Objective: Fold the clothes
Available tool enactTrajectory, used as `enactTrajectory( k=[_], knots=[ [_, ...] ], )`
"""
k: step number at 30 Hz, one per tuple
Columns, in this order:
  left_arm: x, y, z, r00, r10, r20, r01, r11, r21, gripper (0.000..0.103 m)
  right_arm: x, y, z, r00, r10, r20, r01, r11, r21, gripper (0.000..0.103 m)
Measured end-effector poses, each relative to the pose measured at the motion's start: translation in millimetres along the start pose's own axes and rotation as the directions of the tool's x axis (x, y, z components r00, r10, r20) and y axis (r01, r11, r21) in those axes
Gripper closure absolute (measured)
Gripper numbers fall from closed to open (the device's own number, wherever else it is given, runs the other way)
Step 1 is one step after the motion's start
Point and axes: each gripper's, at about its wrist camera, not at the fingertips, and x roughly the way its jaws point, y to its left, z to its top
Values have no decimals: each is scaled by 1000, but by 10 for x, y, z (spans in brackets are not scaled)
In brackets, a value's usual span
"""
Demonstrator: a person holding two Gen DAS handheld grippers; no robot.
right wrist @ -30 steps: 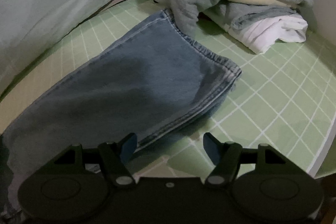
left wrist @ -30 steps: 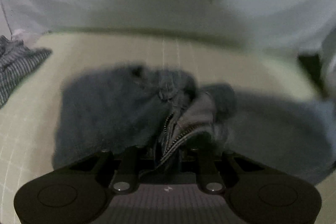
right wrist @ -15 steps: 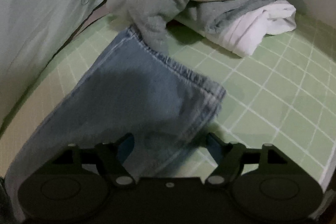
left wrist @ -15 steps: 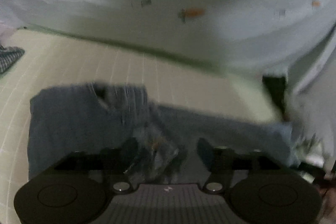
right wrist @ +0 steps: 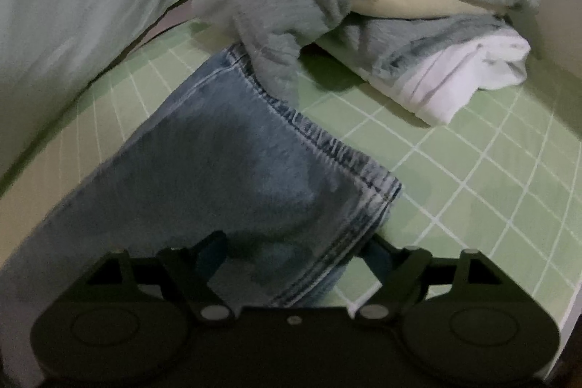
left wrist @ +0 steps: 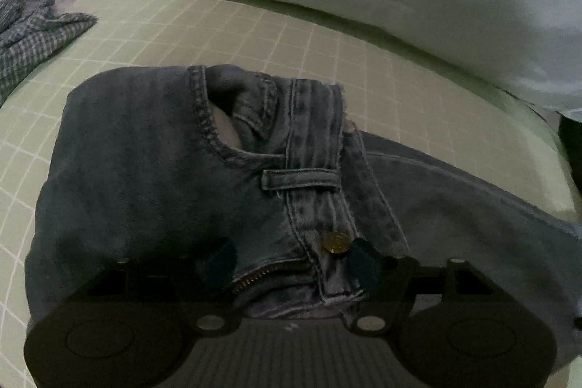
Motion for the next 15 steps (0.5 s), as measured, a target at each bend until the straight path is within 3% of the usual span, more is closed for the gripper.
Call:
enactTrajectory(
  k=[2,3,8,15],
  knots=[
    [26,-10,46,999,-32,-29,32,999,-12,2,5,37,-10,1000,-17,0,17,999,-33,21],
    [42,-36,57,999,-33,-41,33,999,-2,1,8,50,-13,1000,-24,2,24,999,-39,21],
    [117,-259,20,996,62,-57,-55,993,104,0,10,59,4,996,-82,23,83,996,-40,21],
    [162,-269,37,994,84,-74,-76,992,101,0,28,-97,68,994,-103,40,103,995,-11,16]
  ],
)
